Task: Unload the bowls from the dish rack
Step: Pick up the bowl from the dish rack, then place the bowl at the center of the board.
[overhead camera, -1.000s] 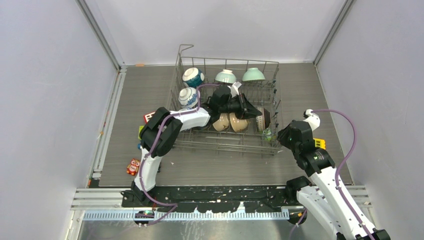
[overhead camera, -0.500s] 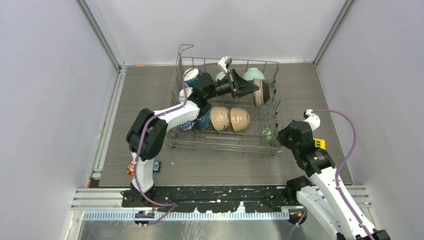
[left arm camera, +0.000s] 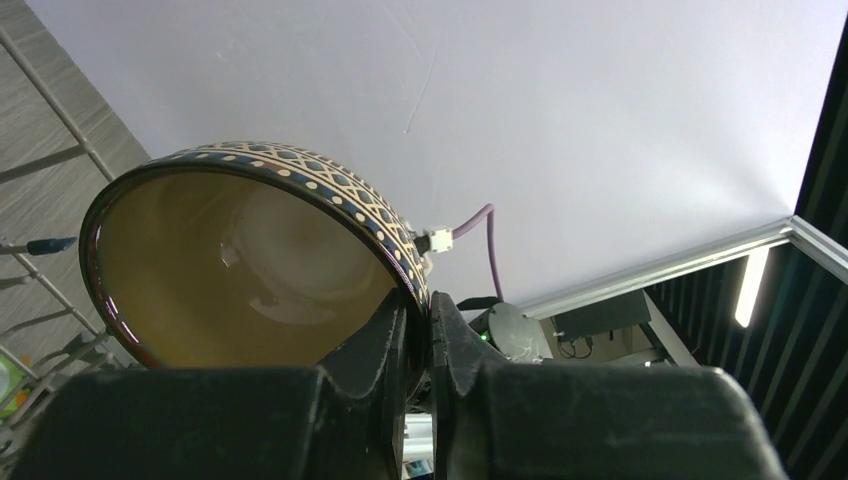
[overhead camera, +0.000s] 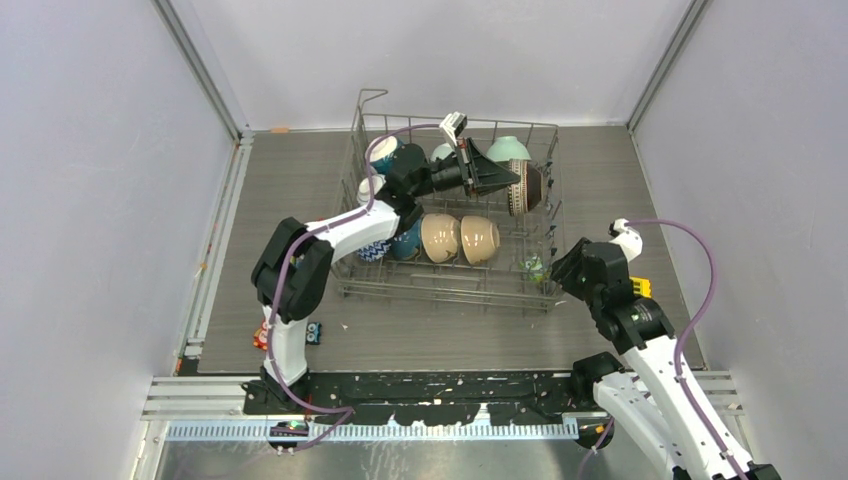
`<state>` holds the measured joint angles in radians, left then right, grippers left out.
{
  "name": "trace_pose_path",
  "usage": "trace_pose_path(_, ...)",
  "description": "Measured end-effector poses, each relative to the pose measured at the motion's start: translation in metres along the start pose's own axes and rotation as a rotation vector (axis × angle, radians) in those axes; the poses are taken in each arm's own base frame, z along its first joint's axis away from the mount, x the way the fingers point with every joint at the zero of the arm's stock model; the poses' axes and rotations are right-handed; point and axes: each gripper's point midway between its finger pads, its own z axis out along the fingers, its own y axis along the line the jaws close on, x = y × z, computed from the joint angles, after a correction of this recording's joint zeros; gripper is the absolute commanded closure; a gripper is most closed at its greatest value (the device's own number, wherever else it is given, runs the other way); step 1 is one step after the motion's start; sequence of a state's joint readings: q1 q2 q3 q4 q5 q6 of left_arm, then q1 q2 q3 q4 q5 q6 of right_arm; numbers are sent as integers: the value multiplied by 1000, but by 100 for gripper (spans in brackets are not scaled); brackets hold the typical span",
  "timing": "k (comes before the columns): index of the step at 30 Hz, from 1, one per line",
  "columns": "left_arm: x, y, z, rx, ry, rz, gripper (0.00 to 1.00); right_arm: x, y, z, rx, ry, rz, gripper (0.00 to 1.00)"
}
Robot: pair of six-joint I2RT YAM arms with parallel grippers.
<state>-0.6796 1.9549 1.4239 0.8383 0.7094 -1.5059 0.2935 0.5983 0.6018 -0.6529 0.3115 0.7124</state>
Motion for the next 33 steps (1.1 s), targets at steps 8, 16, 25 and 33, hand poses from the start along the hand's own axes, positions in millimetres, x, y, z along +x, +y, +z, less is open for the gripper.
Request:
trace_pose_path(8, 7, -18, -7, -39, 36, 63, 100, -35, 28, -30, -78, -29, 28, 17)
trace_pose_path(16, 18, -56, -25, -129, 83, 228, 100, -77, 51, -75, -160, -88, 22, 9)
trace_pose_path(25, 47, -88, -77, -369, 152, 593, 100, -126, 78, -128, -268, -186, 29, 9)
trace_pose_path(33, 110, -113, -136, -460, 328, 981, 100, -124, 137, -137, -463, -70, -95, 12)
